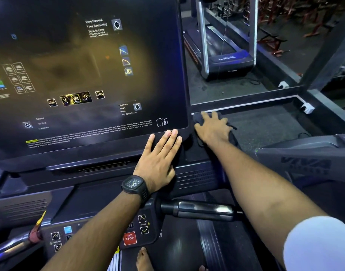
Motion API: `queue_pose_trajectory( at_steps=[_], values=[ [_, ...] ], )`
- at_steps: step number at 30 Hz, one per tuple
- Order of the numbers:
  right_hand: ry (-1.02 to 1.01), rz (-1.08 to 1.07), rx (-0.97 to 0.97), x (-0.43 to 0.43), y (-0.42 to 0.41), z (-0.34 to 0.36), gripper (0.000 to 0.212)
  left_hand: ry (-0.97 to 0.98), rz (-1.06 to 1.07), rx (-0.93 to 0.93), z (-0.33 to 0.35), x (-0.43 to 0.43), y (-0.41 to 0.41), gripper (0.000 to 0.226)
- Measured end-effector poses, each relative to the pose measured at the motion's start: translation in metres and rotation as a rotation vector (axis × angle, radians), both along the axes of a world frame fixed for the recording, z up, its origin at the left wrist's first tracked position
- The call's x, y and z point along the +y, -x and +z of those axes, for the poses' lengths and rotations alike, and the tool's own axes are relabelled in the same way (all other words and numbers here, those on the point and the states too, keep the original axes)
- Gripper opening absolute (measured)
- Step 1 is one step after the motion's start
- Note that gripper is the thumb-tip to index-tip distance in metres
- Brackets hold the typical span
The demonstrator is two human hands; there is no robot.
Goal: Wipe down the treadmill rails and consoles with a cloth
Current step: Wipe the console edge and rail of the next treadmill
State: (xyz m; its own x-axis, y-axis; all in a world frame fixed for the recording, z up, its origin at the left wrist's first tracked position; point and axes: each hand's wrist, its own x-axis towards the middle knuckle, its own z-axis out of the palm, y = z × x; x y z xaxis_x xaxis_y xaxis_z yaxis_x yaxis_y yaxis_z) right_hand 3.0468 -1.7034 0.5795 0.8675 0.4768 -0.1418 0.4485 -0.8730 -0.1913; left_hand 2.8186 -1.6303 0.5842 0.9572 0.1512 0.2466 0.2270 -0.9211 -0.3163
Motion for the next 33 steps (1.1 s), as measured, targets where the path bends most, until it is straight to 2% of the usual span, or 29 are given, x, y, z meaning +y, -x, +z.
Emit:
queue_pose_trajectory(
  at_steps=[3, 4, 6, 8, 9, 11, 13, 15, 17, 19, 22, 23, 25, 27, 28, 31, 33],
  values=[
    [0.027, -0.138, -0.067, -0.003, 0.031, -0.006, 0.063, 0.002, -0.009, -0.008, 0.001, 0.001, 0.001, 0.094],
    [0.044, -0.098, -0.112, -0.004, 0.041, -0.009, 0.062, 0.002, -0.010, -0.014, 0.000, 0.001, 0.001, 0.094],
    [0.045, 0.112, -0.184, -0.006, 0.051, -0.010, 0.060, 0.002, -0.006, -0.015, 0.001, 0.001, 0.000, 0.094],
    [0.024, 0.314, -0.180, -0.006, 0.036, -0.007, 0.057, -0.004, -0.005, -0.016, 0.000, 0.002, -0.001, 0.094],
    [0.027, 0.341, -0.144, -0.007, 0.027, -0.004, 0.057, -0.007, -0.003, -0.011, 0.000, 0.002, 0.000, 0.095],
    [-0.006, 0.184, -0.044, -0.014, 0.014, -0.001, 0.062, -0.001, -0.002, -0.001, 0.000, 0.002, 0.000, 0.095],
    [-0.059, -0.122, 0.023, -0.022, 0.019, -0.001, 0.068, 0.000, -0.004, -0.004, 0.000, 0.001, 0.000, 0.095],
    [-0.034, -0.250, 0.002, -0.023, 0.046, -0.003, 0.069, -0.002, -0.007, -0.007, 0.000, 0.001, 0.000, 0.095],
    [-0.008, -0.104, -0.125, -0.021, 0.075, -0.007, 0.064, -0.001, -0.009, -0.022, 0.001, 0.002, 0.000, 0.095],
    [-0.018, 0.162, -0.224, -0.017, 0.079, -0.010, 0.053, -0.003, -0.009, -0.028, 0.001, 0.002, 0.000, 0.094],
    [0.030, 0.395, -0.107, -0.020, 0.038, -0.001, 0.055, 0.000, -0.007, -0.023, 0.000, 0.001, 0.000, 0.094],
    [0.026, 0.358, -0.059, -0.026, 0.025, 0.001, 0.058, -0.001, -0.004, -0.015, 0.001, 0.001, 0.000, 0.094],
    [-0.046, 0.096, -0.011, -0.040, 0.021, 0.000, 0.061, -0.002, -0.003, -0.011, 0.000, 0.001, 0.000, 0.094],
    [-0.064, -0.153, -0.030, -0.048, 0.047, -0.007, 0.064, 0.002, 0.001, -0.006, 0.000, 0.001, 0.001, 0.094],
    [-0.035, -0.180, -0.069, -0.048, 0.065, -0.009, 0.066, 0.003, 0.003, -0.006, 0.000, 0.001, 0.000, 0.094],
    [-0.026, 0.026, -0.239, -0.044, 0.090, -0.017, 0.062, 0.003, 0.003, -0.014, 0.000, 0.001, -0.001, 0.094],
    [-0.016, 0.207, -0.229, -0.043, 0.067, -0.015, 0.059, 0.009, 0.002, -0.016, -0.001, 0.001, 0.000, 0.095]
  ],
)
